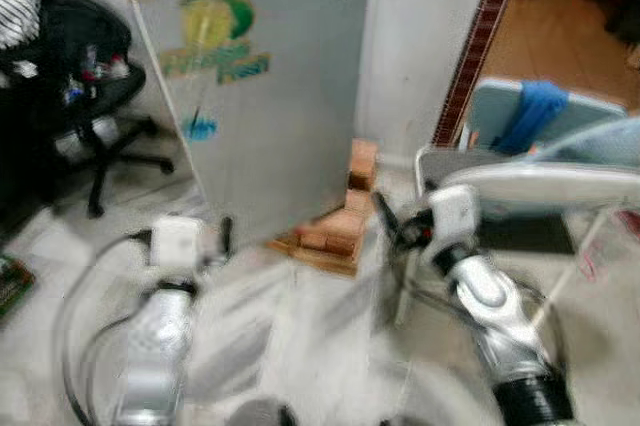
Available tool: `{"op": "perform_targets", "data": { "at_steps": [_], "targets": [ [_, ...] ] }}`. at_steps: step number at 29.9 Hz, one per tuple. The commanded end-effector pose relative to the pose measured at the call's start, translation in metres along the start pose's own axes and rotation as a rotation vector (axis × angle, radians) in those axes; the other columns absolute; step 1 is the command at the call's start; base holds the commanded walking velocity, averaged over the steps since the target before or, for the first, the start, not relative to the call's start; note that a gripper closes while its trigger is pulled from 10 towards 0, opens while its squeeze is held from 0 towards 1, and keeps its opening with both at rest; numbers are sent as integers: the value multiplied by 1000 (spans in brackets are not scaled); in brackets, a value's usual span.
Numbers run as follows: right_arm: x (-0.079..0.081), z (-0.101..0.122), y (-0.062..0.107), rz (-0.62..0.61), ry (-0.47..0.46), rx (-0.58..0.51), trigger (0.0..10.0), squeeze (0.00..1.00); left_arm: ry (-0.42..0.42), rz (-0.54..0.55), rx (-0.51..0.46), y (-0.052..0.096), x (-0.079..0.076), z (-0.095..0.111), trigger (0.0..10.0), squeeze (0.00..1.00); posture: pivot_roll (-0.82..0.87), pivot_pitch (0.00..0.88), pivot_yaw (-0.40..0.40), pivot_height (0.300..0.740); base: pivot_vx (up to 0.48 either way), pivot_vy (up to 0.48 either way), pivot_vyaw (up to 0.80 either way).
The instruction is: Restocking fridge
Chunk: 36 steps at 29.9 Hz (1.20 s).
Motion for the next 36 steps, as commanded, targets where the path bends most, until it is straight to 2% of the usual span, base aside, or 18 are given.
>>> {"op": "perform_targets", "data": {
  "at_steps": [1,2,4,7,8,11,13,16,20,23,26,30,32,36],
  "targets": [
    [5,14,-7,-26,-14,-56,10000,0,-26,40,-14,1,15,3,10000,0,79,2,18,740,0,480,0],
    [-3,15,-7,-87,-29,-71,10000,0,-32,52,-16,2,19,2,10000,0,74,0,41,740,0,480,0],
    [-7,14,-6,-116,-48,-73,10000,0,-42,62,-17,3,22,2,10000,0,71,0,43,740,0,480,0],
    [-13,10,2,-134,-31,-72,10000,0,-8,125,4,2,35,-4,10000,0,60,0,46,740,0,480,0],
    [-20,5,6,-163,-41,-49,10000,0,-6,130,2,1,37,-4,10000,0,60,0,39,740,0,480,0],
    [-26,3,7,-181,-44,-41,10000,0,-10,126,-5,0,35,-3,10000,0,56,0,24,740,0,480,0],
    [-25,5,6,-169,-41,-48,10000,0,-10,126,-11,-1,34,-2,10000,0,56,0,21,740,0,480,0],
    [-21,13,1,-136,-8,-63,10000,0,-11,124,-53,-5,29,10,10000,0,67,0,1,740,0,480,0],
    [-14,18,-4,-136,40,-85,10000,0,-17,133,-68,-5,33,15,10000,0,69,0,8,740,0,480,0],
    [1,15,-3,-66,-6,-79,10000,0,-31,125,-66,-4,34,12,10000,0,68,0,10,740,0,480,0],
    [6,8,-2,-48,-12,-43,10000,0,-44,127,-71,-5,36,13,10000,0,69,0,11,740,0,480,0],
    [4,4,-1,-54,-65,-20,10000,0,-40,132,-71,-7,37,13,10000,0,70,0,11,740,0,480,0],
    [3,11,-1,-50,-106,-61,10000,0,-36,132,-72,-8,37,14,10000,0,70,0,11,740,0,480,0],
    [2,9,-2,-54,-110,-50,10000,0,-19,126,-73,-8,35,14,10000,0,67,0,13,740,0,480,-336]
  ]
}}
Point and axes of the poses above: a point about 5 cm out from each wrist's last joint towards the gripper, its own y axis pointing back from the gripper into the wrist, its own z axis along the axis of the wrist's last joint, x = y × z, the point moved 6 cm from there along -y, pointing out of the wrist towards the gripper, and after that the axes turned 7 degrees about -y, right-handed, at the moved point
